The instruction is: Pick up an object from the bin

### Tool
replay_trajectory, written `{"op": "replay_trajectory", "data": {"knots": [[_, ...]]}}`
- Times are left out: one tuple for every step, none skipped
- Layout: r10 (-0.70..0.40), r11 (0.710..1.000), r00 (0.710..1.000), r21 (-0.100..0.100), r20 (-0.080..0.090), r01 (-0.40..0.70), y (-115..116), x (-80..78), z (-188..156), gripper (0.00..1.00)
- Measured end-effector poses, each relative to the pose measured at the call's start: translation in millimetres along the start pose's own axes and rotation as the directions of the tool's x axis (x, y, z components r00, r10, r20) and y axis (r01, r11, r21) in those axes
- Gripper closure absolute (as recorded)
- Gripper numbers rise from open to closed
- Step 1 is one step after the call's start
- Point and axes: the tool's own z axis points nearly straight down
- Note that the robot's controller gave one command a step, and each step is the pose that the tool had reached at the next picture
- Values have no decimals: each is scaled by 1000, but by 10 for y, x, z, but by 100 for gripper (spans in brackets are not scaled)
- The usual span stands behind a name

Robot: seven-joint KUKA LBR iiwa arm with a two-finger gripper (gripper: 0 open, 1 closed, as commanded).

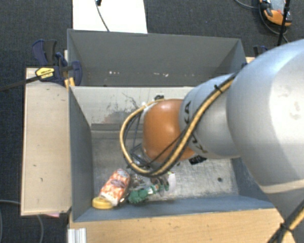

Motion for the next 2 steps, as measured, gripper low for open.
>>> {"op": "replay_trajectory", "data": {"knots": [[22,1000,1000,2,-5,-22,-18,-184,-1290,100],[22,1000,1000,2,-5,-22,-18,-184,-1289,100]]}}
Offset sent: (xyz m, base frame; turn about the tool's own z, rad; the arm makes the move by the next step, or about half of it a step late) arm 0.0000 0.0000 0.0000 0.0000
